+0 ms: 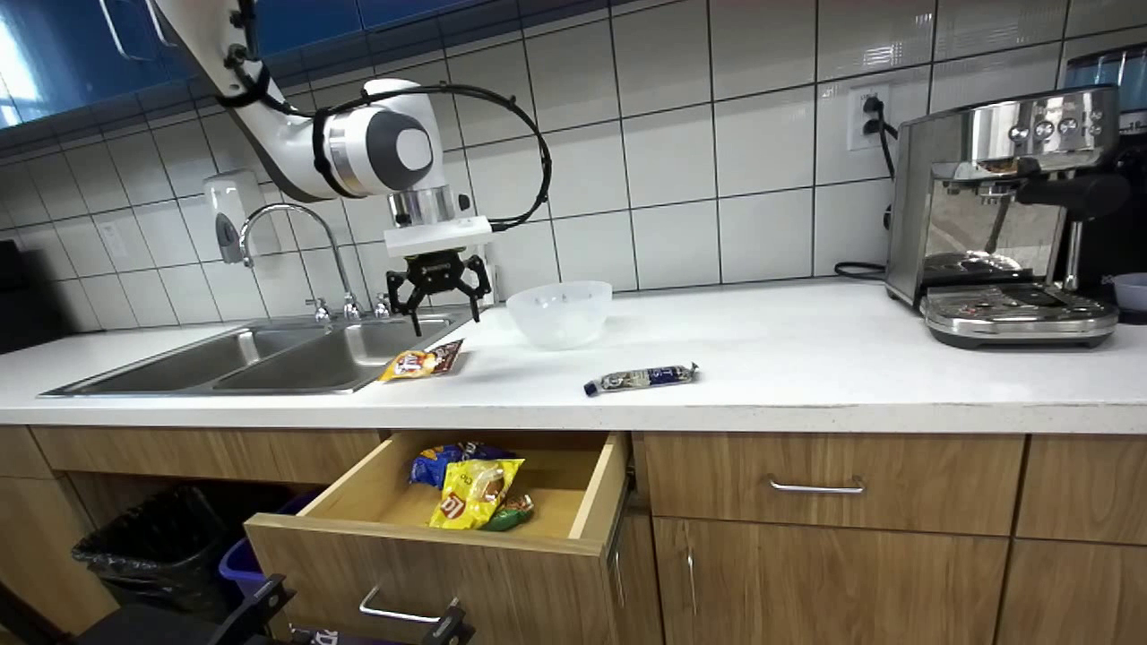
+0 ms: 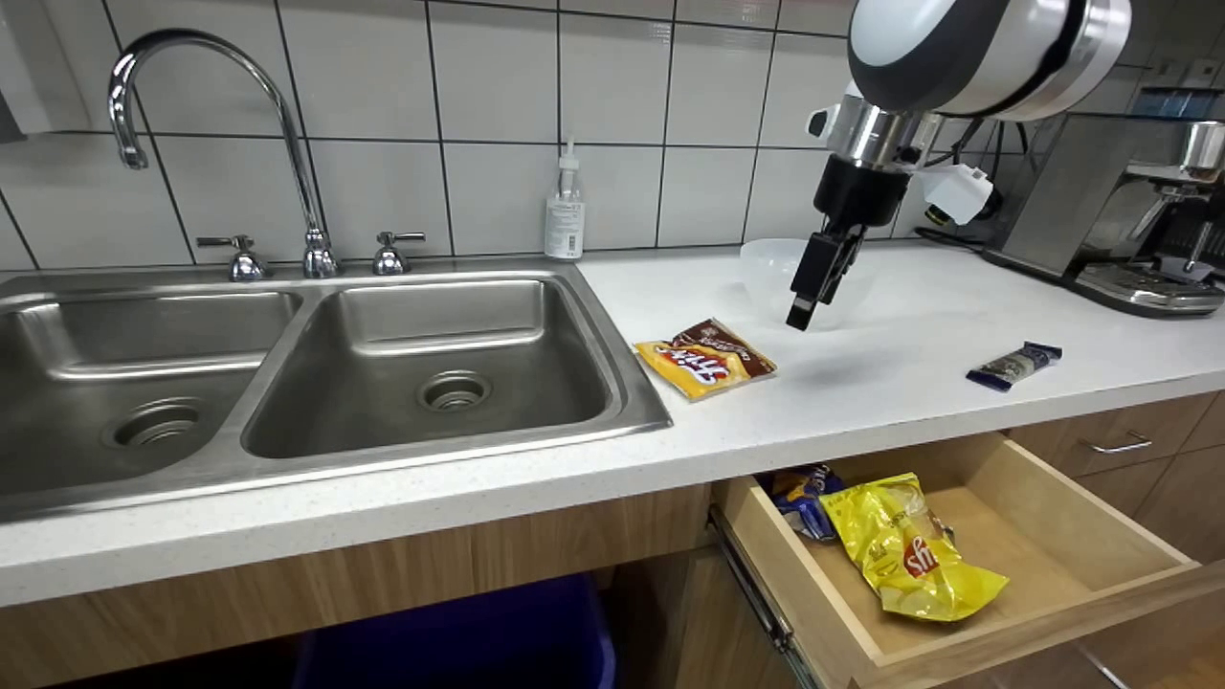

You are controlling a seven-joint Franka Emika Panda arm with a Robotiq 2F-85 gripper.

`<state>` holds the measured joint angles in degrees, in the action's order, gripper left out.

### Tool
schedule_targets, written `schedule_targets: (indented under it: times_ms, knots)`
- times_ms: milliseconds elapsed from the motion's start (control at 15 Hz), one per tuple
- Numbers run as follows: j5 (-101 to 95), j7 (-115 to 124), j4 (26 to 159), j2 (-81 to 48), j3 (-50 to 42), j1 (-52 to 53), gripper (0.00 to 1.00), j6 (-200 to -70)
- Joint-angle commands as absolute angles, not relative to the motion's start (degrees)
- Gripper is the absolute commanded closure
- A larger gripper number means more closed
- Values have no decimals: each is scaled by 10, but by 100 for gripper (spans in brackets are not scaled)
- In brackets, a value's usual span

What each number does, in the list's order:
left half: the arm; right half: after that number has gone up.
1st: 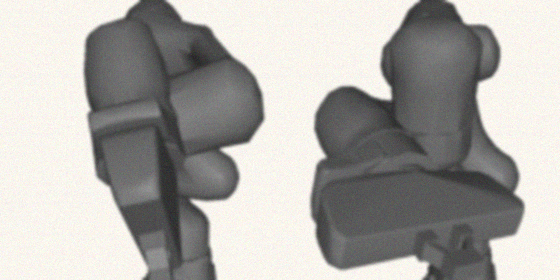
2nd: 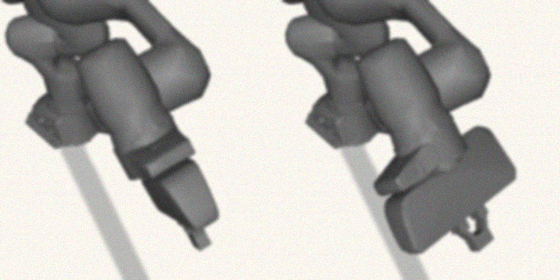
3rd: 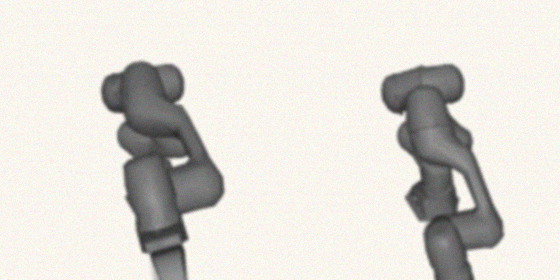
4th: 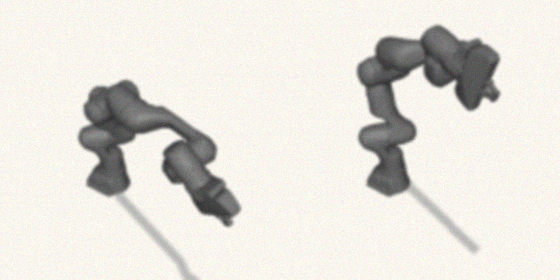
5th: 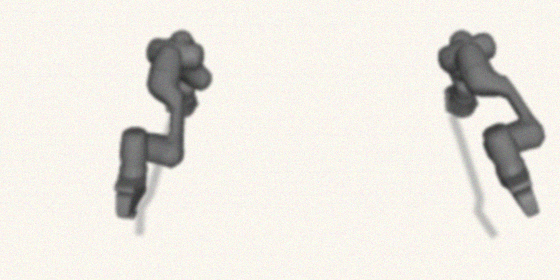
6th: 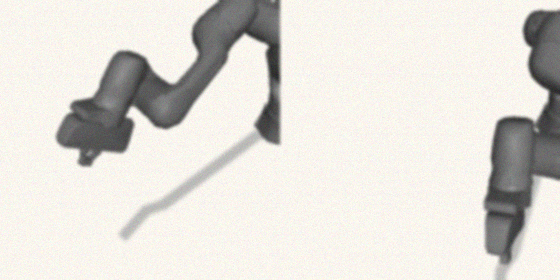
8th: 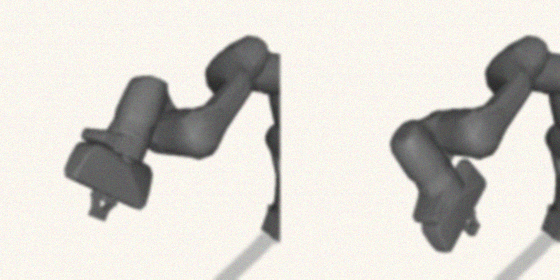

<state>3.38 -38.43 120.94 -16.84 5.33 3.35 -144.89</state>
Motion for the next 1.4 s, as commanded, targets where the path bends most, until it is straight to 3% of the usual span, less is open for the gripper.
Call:
schedule_targets:
  times_ms: [0, 1333]
  knots:
    - [27, -360, 1204, -172, 66, 24, 0, -1453]
    - [15, -258, 1112, -291, 115, 38, 0, -1548]
